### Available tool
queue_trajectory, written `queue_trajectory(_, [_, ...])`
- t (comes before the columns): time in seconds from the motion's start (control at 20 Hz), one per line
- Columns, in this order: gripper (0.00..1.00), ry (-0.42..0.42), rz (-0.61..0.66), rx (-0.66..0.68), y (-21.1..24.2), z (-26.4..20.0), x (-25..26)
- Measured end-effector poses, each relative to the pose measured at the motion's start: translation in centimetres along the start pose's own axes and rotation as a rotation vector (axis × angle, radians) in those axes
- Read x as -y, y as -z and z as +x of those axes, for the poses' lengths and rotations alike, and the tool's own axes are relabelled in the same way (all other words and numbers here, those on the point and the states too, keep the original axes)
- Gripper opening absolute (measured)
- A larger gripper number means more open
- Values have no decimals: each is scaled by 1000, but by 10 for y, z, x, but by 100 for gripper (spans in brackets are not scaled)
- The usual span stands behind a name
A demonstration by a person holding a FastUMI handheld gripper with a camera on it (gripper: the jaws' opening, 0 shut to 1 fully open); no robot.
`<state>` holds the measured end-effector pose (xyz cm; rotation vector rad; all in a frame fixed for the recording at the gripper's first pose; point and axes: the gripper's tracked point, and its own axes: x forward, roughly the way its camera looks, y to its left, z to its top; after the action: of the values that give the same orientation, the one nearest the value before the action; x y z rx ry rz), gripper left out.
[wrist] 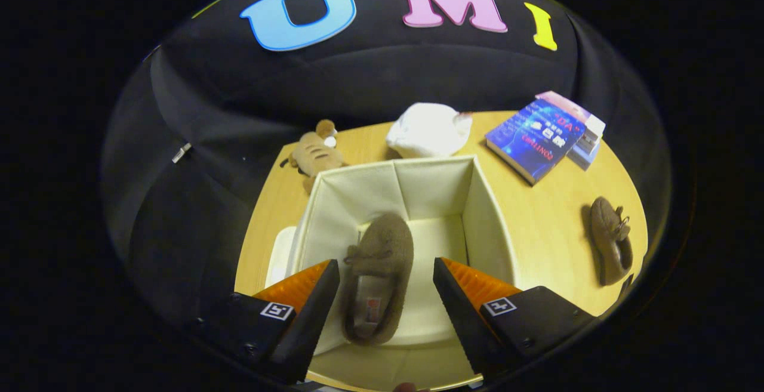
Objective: Open the storage box then place both shoes into the box .Put the left shoe in first, then the right shoe, with the right side of both shoes facing outward in a uniform manner.
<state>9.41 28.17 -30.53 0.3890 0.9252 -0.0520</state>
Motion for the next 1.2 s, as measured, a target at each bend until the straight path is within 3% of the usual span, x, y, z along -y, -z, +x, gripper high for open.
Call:
queue_trajectory(0.3, [99,-95,-56,153,-62,-67,53])
queue_trajectory(0.6, [98,-102,-126,143,-68,-120,160])
queue_trajectory(0.95, [99,106,-255,112,-23,-136,333])
queue_trajectory(1.2, [98,215,-277,-38,39,-106,432])
